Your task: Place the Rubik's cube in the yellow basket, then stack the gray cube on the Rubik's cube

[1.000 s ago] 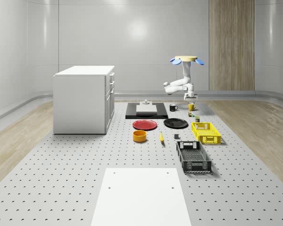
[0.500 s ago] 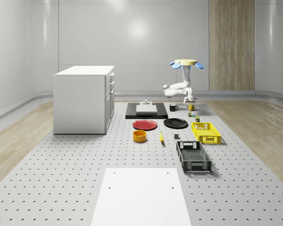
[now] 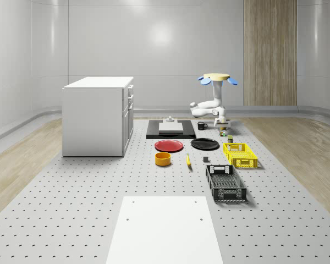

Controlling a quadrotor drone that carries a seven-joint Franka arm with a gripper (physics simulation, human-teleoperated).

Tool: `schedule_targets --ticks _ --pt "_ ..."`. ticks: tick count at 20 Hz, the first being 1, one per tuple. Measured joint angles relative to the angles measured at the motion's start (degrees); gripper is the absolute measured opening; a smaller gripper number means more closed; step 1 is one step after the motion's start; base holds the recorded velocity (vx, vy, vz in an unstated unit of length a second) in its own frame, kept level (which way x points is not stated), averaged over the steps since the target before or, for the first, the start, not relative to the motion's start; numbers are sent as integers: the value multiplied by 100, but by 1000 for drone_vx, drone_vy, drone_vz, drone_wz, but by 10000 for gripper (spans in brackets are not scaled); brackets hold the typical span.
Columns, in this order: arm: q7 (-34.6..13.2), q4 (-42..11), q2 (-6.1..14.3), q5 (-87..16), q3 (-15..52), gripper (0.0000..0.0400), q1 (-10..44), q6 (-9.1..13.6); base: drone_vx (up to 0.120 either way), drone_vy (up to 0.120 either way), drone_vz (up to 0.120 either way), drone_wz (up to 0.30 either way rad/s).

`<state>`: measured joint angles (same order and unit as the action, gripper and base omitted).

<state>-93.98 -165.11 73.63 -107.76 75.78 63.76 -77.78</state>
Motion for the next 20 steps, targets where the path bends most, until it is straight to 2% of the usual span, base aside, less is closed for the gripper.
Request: schedule_targets --ticks 11,20 --pt "102 105 317 -372 -462 400 -59 -456 0 0 0 0" --pt "83 257 413 -403 -505 400 94 -617 0 0 0 0"
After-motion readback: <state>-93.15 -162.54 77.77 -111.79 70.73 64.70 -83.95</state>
